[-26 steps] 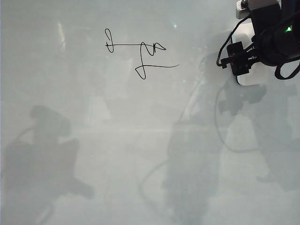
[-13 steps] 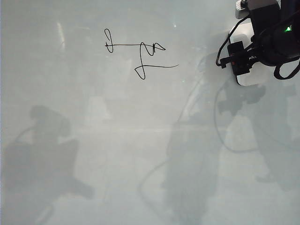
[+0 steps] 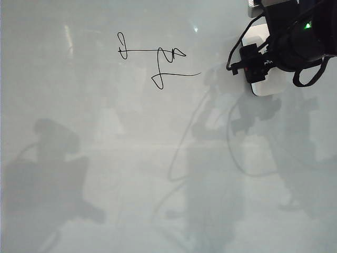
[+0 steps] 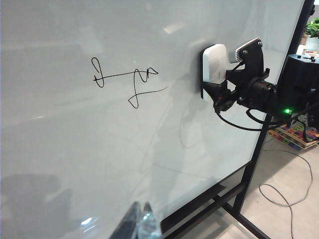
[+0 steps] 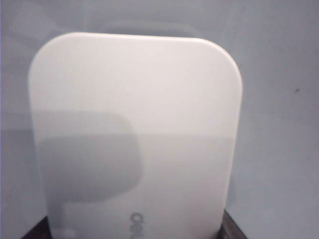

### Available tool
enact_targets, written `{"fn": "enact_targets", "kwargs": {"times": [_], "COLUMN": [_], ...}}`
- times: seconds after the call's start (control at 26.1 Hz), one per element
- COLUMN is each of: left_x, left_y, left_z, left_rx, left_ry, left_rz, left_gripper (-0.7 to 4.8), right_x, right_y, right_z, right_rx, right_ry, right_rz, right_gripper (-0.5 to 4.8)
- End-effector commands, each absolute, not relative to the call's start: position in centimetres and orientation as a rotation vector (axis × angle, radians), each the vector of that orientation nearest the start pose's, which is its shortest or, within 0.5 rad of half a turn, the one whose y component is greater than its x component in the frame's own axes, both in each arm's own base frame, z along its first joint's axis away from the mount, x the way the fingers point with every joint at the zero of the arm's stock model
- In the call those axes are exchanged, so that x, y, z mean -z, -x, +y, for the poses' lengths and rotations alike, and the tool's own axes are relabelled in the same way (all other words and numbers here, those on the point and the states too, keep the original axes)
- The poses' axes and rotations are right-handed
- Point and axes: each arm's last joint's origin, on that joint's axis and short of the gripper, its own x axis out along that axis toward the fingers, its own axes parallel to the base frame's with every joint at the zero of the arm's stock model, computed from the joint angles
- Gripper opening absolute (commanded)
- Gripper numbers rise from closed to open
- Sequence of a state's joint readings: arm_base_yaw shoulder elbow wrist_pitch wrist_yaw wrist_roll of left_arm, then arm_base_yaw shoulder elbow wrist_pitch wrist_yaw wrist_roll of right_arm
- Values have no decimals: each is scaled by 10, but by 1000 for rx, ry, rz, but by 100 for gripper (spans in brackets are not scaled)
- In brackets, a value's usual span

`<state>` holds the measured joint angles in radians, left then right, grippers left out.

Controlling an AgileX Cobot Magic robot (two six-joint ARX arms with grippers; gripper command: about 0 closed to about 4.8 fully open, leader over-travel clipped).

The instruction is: Grab the whiteboard eraser that is attached to the surface of the whiteboard and use it to clean the writing on the whiteboard.

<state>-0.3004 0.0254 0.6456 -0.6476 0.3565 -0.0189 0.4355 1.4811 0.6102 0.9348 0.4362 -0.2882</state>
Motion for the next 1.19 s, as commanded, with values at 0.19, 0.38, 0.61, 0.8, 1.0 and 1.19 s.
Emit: {"fn": "enact_targets", "kwargs": {"times": [0.19,0.38,0.61,0.8,1.0,1.19], "left_x": [-301,-301,-301,-301,-301,-301], "left_y": [-11,-11,-11,-11,-11,-11], "left_z": [-14,-14,-14,-14,-14,-14], "left_rx": [659,659,659,659,659,659], "left_ry": [15,15,15,15,15,15], "left_rz": [17,17,17,17,17,17], "left_gripper": [-5,-5,-5,-5,-5,-5], "right_x": [-233,-244,-253,-252,-243,-241], "right_y": [-262,-265,-268,-264,-269,-273], "right_z": [134,147,164,188,215,232], "right_rx": [-44,-21,-30,-51,-96,-115], "right_ry": [232,214,207,201,288,473], "right_rz": [-116,-131,-133,-128,-114,-129], "right_gripper": [251,251,251,251,251,252]}}
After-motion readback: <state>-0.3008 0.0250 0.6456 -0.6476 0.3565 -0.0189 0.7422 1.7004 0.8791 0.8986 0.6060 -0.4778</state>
